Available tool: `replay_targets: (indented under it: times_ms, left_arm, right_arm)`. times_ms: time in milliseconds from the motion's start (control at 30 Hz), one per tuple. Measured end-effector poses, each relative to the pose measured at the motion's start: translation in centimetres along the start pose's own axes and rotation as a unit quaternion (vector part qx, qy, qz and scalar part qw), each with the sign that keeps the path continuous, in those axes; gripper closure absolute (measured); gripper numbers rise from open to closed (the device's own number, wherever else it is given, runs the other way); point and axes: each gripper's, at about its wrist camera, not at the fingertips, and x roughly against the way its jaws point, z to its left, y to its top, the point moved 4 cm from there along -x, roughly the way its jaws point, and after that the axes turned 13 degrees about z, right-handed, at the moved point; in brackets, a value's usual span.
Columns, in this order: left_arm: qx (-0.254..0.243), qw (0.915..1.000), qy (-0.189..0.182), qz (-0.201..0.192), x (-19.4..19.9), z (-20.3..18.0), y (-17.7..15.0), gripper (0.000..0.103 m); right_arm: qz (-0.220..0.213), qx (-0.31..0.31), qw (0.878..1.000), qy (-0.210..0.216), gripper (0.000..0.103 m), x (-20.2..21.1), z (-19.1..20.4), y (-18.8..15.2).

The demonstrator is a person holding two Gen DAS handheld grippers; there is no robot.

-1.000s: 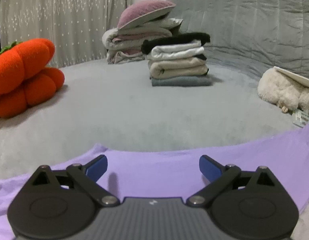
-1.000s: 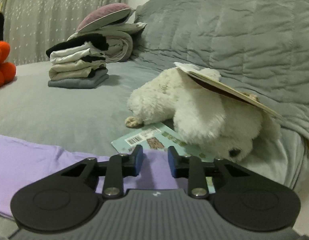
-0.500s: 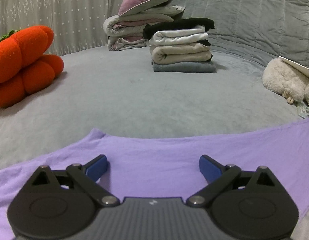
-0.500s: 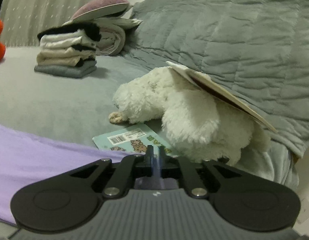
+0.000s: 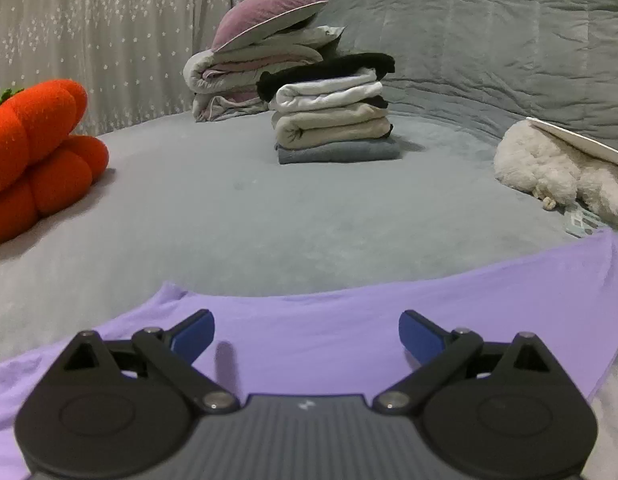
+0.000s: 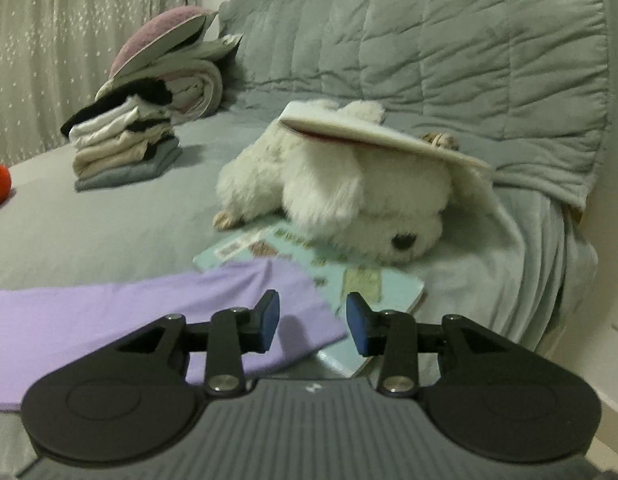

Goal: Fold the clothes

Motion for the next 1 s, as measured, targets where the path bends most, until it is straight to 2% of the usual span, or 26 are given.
replay_targets:
  times_ms: [100, 167, 200, 233, 267, 300, 367, 467, 633, 833, 1000]
  left_arm:
    - [0.0, 1.0, -0.003, 0.001, 0.4, 0.1, -0.1, 0.004]
    - [0.003, 0.9999, -0.01, 0.006, 0.6, 0.3, -0.3, 0.004]
    - [0.01, 0.9997, -0.02, 0.013, 0.6, 0.5, -0.3, 0.004]
    - [0.022, 0.999, -0.034, 0.021, 0.5, 0.8, -0.3, 0.004]
    - [0.038, 0.9977, -0.047, 0.03, 0.4, 1.2, -0.4, 0.004]
    - [0.053, 0.996, -0.06, 0.038, 0.3, 1.6, -0.4, 0.004]
    - [0.091, 0.99, -0.094, 0.054, 0.2, 2.6, -0.6, 0.004]
    - [0.148, 0.9761, -0.144, 0.069, 0.3, 4.0, -0.8, 0.004]
    - [0.216, 0.9443, -0.233, 0.087, 0.2, 5.5, -1.2, 0.01]
    - [0.239, 0.9124, -0.316, 0.101, 0.1, 5.0, -1.2, 0.017]
    - [0.236, 0.8938, -0.364, 0.113, -0.1, 3.6, -1.0, 0.02]
  right_arm:
    - [0.008, 0.009, 1.0, -0.017, 0.061, -0.8, 0.6, -0.1]
    - [0.015, 0.019, 0.999, -0.033, 0.066, -1.1, 1.1, -0.2]
    - [0.018, 0.024, 0.999, -0.037, 0.075, -1.2, 1.4, -0.3]
    - [0.021, 0.029, 0.999, -0.038, 0.089, -1.2, 1.6, -0.3]
    - [0.024, 0.035, 0.998, -0.04, 0.096, -1.2, 1.9, -0.4]
    - [0.027, 0.042, 0.998, -0.043, 0.099, -1.1, 2.3, -0.4]
    - [0.027, 0.042, 0.998, -0.043, 0.099, -1.1, 2.5, -0.4]
    - [0.023, 0.015, 0.999, -0.028, 0.099, -0.7, 1.8, -0.1]
    - [0.001, 0.006, 1.0, -0.013, 0.099, 1.1, 2.5, 0.9]
    - [-0.031, 0.04, 0.998, 0.028, 0.099, 3.5, 7.0, 2.4]
    - [-0.039, 0.087, 0.993, 0.074, 0.099, 5.0, 12.0, 2.4]
